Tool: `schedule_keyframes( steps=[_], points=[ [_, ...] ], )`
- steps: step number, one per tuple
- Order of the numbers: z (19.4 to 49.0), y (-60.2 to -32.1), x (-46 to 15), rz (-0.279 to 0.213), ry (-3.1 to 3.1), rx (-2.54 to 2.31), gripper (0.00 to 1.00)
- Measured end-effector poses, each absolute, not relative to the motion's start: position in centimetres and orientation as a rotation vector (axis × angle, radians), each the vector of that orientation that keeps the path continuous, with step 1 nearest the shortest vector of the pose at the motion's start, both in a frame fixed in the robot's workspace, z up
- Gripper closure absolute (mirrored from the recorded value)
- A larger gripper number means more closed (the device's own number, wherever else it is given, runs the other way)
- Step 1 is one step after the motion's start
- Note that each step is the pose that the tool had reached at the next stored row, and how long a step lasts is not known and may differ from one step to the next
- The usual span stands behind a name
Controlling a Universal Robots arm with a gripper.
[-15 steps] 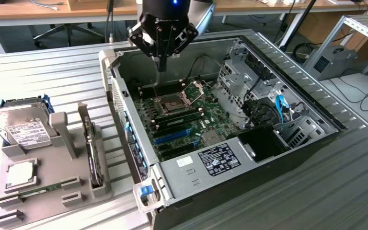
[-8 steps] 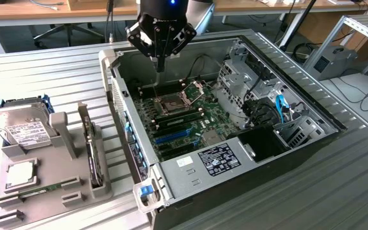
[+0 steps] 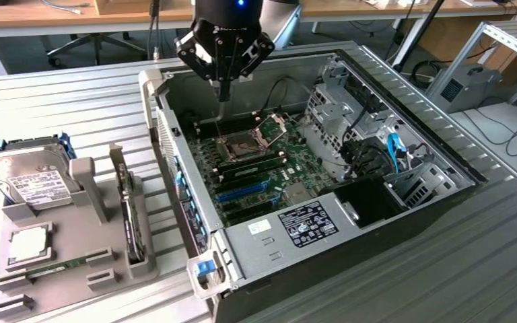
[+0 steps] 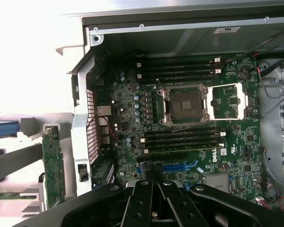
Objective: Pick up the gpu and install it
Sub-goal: 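Reach for the gpu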
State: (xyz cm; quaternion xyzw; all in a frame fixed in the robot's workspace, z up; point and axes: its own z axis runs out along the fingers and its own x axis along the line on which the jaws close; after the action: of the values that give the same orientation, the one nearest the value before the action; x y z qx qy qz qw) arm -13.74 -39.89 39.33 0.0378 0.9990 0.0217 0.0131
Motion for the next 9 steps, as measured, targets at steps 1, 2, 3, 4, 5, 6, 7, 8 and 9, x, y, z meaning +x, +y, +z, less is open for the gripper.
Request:
schedule_keyframes(
  steps=[1, 2, 3, 4, 5, 6, 7, 8, 9],
  points=[
    [39.33, -39.89, -13.75, 0.068, 3.113, 0.118, 0.89],
    [39.33, -39.89, -13.78, 0.068, 3.113, 0.118, 0.89],
    [39.33, -39.89, -13.8, 0.068, 3.112, 0.118, 0.89],
    [39.33, -39.89, -13.82, 0.068, 3.112, 0.118, 0.89],
    [39.33, -39.89, -13.87, 0.068, 3.113, 0.118, 0.89],
    [39.33, -39.89, -13.9, 0.068, 3.112, 0.118, 0.89],
    [39.33, -39.89, -13.91, 0.068, 3.113, 0.118, 0.89],
    [39.33, -39.89, -13.93, 0.068, 3.112, 0.118, 0.89],
    [39.33, -39.89, -13.95, 0.068, 3.112, 0.118, 0.89]
  ],
)
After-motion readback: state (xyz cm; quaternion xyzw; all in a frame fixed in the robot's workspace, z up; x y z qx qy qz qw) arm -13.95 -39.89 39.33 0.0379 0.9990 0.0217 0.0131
